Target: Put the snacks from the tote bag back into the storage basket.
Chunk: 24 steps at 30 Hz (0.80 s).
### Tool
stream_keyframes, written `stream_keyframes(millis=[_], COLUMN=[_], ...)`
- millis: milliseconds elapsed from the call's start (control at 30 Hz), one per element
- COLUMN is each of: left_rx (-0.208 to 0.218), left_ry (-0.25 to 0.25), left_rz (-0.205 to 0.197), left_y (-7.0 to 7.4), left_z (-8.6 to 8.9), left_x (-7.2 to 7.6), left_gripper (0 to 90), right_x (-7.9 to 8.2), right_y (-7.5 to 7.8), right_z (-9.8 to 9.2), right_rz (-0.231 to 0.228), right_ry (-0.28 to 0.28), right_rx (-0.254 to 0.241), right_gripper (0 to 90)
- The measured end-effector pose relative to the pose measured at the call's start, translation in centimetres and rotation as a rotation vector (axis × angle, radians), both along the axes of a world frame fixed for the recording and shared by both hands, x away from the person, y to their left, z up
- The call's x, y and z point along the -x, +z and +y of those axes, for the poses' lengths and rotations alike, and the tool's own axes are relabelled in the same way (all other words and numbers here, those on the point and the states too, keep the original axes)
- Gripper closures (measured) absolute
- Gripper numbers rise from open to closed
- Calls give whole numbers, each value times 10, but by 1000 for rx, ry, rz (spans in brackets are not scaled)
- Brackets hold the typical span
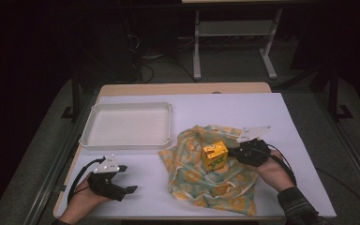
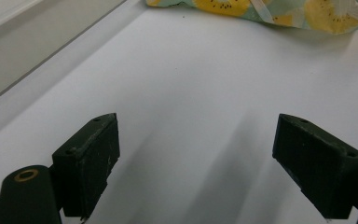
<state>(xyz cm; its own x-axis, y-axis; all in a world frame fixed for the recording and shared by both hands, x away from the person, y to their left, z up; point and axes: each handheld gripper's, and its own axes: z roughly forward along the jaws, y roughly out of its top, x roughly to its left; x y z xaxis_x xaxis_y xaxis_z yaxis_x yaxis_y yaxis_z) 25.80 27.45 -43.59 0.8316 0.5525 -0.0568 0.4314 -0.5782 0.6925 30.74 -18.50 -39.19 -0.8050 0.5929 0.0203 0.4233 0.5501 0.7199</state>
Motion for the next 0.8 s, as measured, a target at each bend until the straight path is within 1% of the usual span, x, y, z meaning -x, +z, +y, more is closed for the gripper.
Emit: stream_keyframes(millis=[167, 200, 300, 400, 467, 600, 633, 700, 767, 800], left_rx=[1, -1, -7, -3, 4, 5, 12, 13, 12, 16], left_ry=[0, 0, -5, -6, -10, -15, -14, -18, -18, -17], left_rz=[0, 1, 2, 2, -5, -1, 0, 0, 0, -2], left_y=[0, 0, 0, 0, 0, 1, 2, 3, 5, 6], left_z=[0, 0, 0, -1, -1, -3, -5, -6, -8, -9], left_x=[0, 0, 0, 0, 1, 1, 1, 0, 0, -1], left_gripper=[143, 143, 143, 143, 146, 148, 148, 148, 148, 148], right_x=[-1, -2, -3, -4, -4, -4, -2, -1, 2, 4], right_y=[-1, -2, -2, -3, -3, 0, 2, 4, 6, 7], right_z=[6, 9, 13, 17, 18, 13, 7, 3, -1, -2], right_rz=[5, 7, 4, 5, 4, 0, -1, -4, -8, -18], right_ry=[15, 24, 34, 39, 38, 26, -2, -20, -30, -42], right_rx=[-2, 5, 5, 3, 3, -3, -20, -23, -23, -24], right_gripper=[897, 897, 897, 897, 896, 872, 811, 761, 670, 624])
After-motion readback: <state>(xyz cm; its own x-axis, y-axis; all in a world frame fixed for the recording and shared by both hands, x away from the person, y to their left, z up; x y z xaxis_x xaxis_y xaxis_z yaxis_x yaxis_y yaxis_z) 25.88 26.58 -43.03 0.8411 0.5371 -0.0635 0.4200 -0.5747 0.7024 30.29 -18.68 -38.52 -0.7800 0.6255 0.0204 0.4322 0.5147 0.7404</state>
